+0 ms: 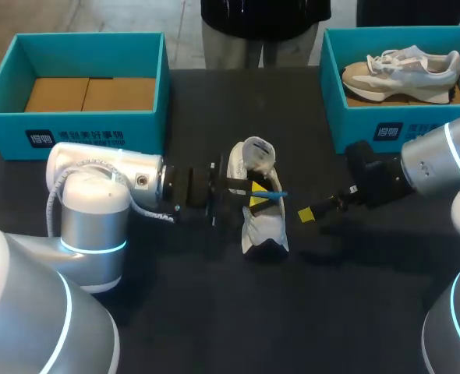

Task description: Take the shoe out of the shoebox, open the shoe tongue, remove and reinsert the insole, then place the shoe into the shoebox

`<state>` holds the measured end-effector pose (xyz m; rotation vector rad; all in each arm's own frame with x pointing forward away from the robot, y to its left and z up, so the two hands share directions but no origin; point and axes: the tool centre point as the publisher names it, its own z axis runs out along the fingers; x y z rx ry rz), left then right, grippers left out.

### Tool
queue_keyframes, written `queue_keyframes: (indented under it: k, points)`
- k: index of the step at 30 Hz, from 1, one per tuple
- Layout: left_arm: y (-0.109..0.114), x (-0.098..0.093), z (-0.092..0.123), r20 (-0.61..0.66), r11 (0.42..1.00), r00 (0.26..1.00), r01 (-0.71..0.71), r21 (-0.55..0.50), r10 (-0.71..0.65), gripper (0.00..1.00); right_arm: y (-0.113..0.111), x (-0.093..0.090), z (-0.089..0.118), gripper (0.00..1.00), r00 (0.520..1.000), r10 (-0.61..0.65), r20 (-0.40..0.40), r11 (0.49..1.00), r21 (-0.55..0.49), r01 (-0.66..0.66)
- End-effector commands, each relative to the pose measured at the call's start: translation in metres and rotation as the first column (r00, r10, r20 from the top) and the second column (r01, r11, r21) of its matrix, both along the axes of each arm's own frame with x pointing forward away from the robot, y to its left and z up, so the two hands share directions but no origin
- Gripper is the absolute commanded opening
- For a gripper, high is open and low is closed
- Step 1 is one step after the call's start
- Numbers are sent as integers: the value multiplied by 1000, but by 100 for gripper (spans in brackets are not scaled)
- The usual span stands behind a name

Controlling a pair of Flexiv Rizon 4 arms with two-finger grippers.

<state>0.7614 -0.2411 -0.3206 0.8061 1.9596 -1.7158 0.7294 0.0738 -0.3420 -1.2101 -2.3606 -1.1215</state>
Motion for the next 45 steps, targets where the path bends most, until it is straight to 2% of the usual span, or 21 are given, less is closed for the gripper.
queue_keyframes:
  k: [1, 14, 19, 20, 22, 23, 26, 27, 28, 29, 32, 36, 38, 40, 41, 45]
  points:
    - [-1, 2, -4, -4, 1000, 1000, 6, 10, -6, 0, 0, -1, 0, 100, 1000, 0, 1, 1000, -1, 0]
    - [-3, 13, -30, -21, 1000, 1000, 0, 2, 0, 0, 0, -1, 0, 100, 1000, 0, 1, 1000, -1, 0]
    - [0, 16, -32, -15, 1000, 1000, -9, 17, 9, 0, 0, -1, 0, 100, 1000, 0, 1, 1000, -1, 0]
    - [1, 16, -31, -12, 1000, 1000, -15, 22, 15, 14, 0, -1, 0, 100, 1000, 0, 1, 1000, -1, 0]
    - [4, 16, -28, -9, 1000, 1000, -21, 22, 22, 52, 0, -1, 0, 100, 1000, 0, 1, 1000, -1, 0]
    - [5, 15, -26, -10, 1000, 1000, -22, 19, 23, 78, 0, -1, 0, 100, 1000, 0, 1, 1000, -1, 0]
    - [7, 10, -18, -5, 1000, 1000, -17, 1, 17, 75, 0, -1, 0, 100, 1000, 0, 1, 1000, -1, 0]
    - [7, 9, -16, -5, 1000, 1000, -13, -5, 13, 71, 0, -1, 0, 100, 1000, 0, 1, 1000, -1, 0]
    - [6, 7, -13, -2, 1000, 1000, -8, -11, 8, 60, 0, -1, 0, 100, 1000, 0, 1, 1000, -1, 0]
    - [6, 6, -11, 2, 1000, 1000, -5, -14, 5, 56, 0, -1, 0, 100, 1000, 0, 1, 1000, -1, 0]
    - [5, 2, -4, 8, 1000, 1000, 5, -25, -4, 57, 0, -1, 0, 100, 1000, 0, 1, 1000, -1, 0]
    - [2, -5, -2, 9, 999, 1000, 28, -29, -28, 49, 0, -1, 0, 100, 1000, 0, 1, 1000, -1, 0]
    - [1, -6, -2, 6, 999, 999, 33, -31, -33, 38, 0, -1, 0, 100, 1000, 0, 1, 1000, -1, 0]
    - [0, -6, -3, 2, 999, 999, 38, -28, -38, 21, 0, -1, 0, 100, 1000, 0, 1, 1000, -1, 0]
    - [0, -5, -5, 0, 999, 999, 39, -28, -39, 0, 0, -1, 0, 100, 1000, 0, 1, 1000, -1, 0]
    - [-1, -4, -10, -6, 999, 999, 47, -22, -47, 0, 0, -1, 0, 100, 1000, 0, 1, 1000, -1, 0]
